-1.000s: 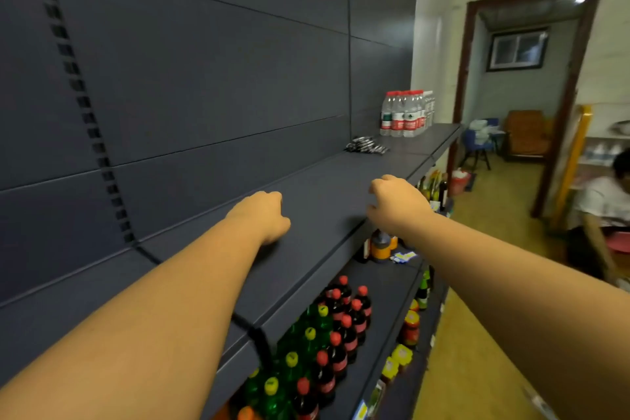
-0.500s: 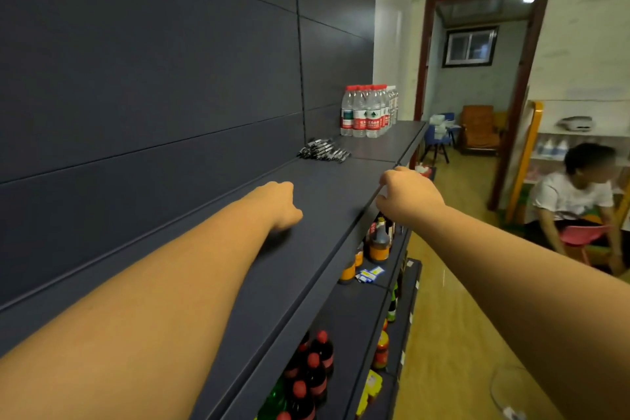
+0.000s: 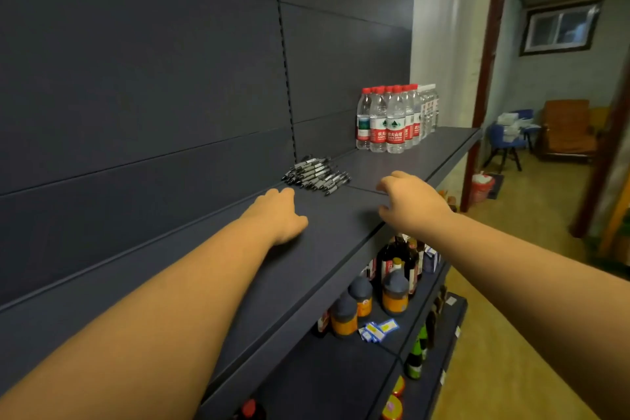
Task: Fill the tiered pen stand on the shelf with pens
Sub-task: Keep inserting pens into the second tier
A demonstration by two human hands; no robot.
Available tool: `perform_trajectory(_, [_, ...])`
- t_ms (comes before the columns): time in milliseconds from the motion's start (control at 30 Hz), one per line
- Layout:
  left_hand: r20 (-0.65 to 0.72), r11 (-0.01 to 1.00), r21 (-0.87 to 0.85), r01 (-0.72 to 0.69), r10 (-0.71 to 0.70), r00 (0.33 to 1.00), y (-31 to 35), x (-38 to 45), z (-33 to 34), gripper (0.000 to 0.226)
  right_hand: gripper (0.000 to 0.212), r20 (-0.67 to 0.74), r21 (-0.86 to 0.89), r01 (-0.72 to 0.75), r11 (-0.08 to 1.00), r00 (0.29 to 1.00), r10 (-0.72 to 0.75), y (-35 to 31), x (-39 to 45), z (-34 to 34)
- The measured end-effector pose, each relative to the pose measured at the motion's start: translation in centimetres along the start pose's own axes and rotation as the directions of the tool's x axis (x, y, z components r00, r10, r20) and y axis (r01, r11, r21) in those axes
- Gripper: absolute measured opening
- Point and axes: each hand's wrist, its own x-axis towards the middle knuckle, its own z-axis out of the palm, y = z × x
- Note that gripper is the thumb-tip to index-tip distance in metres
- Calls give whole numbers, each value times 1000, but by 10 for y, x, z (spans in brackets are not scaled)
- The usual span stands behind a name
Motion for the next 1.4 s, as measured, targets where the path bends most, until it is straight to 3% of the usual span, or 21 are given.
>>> perform_trajectory(300, [-1, 992, 2, 127, -127, 992, 35, 103, 21, 65, 49, 112, -93, 16, 996, 994, -6, 86, 97, 31])
perform_trajectory(467, [75, 987, 109, 120, -128, 989, 56, 162, 24, 98, 42, 181, -256, 68, 964, 983, -22, 112, 160, 45])
perform_trajectory(633, [59, 972, 198, 123, -137, 989, 68, 205, 32, 90, 45, 167, -325, 120, 938, 984, -68, 126, 219, 46])
perform_trajectory(933, [75, 928, 320, 193, -227, 971, 85, 233, 34, 81, 47, 184, -235, 294, 927, 949, -254, 137, 303, 73])
perform_trajectory(1100, [68, 873, 402, 275, -329, 942, 104, 249, 40, 56, 40, 193, -162, 442, 882, 891, -411, 140, 340, 89])
perform_trajectory(1300, [54, 825, 406, 394, -452, 890, 117, 268, 43, 83, 38, 182, -78, 573, 816, 813, -553, 154, 376, 108])
perform_trajectory(1400, [62, 790, 459, 406, -484, 873, 122, 276, 45, 81, 37, 189, -42, 593, 804, 795, -576, 164, 388, 116])
